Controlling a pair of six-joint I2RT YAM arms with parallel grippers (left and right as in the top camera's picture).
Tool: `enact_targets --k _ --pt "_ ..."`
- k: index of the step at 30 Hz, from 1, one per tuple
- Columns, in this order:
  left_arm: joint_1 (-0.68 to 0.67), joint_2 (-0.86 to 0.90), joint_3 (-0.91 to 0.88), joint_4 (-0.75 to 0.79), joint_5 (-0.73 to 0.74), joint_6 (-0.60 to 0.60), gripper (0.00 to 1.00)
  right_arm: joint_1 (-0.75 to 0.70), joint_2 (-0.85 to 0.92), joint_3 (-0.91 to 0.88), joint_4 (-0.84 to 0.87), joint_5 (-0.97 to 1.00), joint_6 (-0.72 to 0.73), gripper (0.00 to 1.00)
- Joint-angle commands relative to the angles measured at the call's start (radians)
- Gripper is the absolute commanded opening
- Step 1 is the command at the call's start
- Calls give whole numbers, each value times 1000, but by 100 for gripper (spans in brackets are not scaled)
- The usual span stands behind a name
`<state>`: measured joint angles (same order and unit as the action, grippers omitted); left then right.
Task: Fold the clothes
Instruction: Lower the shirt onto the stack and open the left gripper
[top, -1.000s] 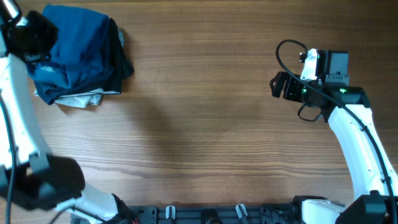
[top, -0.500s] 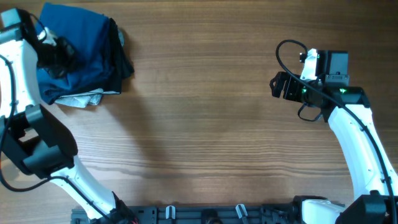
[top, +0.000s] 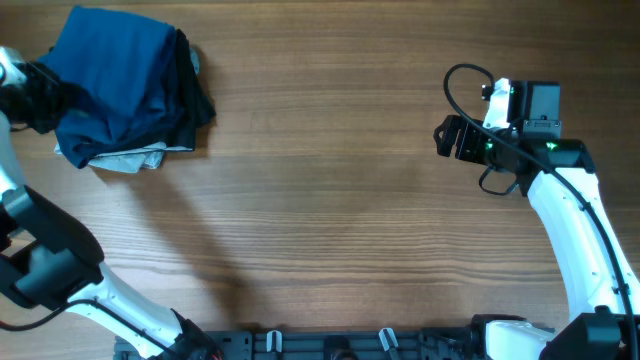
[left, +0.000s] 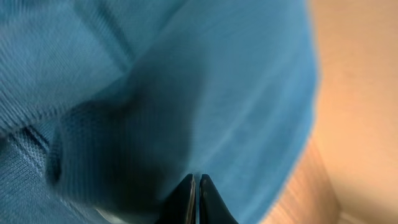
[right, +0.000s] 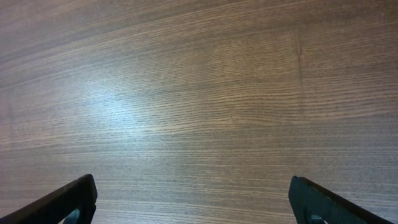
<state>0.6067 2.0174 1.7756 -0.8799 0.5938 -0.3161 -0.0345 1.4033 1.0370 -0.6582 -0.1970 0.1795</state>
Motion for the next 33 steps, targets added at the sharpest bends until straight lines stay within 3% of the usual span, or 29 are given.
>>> enact_targets --k 1,3,8,16,17,19,20,21,29,33 --pt "-3 -18 -82 46 -122 -24 4 2 7 -3 3 17 6 99" --pt "7 -24 -82 32 -120 -76 4 2 7 -3 3 17 6 99" --pt "-8 -122 -81 76 129 -94 4 2 7 -3 3 17 6 100" --pt "-159 -297 -81 155 77 -142 7 2 7 -3 3 17 6 99" --pt "-182 -297 -81 153 54 -141 16 2 7 -3 3 17 6 99" --pt "-222 -290 -82 147 14 -141 43 2 7 -3 3 17 6 99" --pt "-242 -287 -82 147 7 -141 65 2 7 -3 3 17 6 99" --pt "-256 -285 -82 148 7 -141 100 2 7 -3 3 17 6 100" --pt "-301 -283 -82 147 7 -141 100 2 7 -3 3 17 6 100" --pt "-301 -283 -82 147 7 -141 100 3 -111 -5 2 17 6 99"
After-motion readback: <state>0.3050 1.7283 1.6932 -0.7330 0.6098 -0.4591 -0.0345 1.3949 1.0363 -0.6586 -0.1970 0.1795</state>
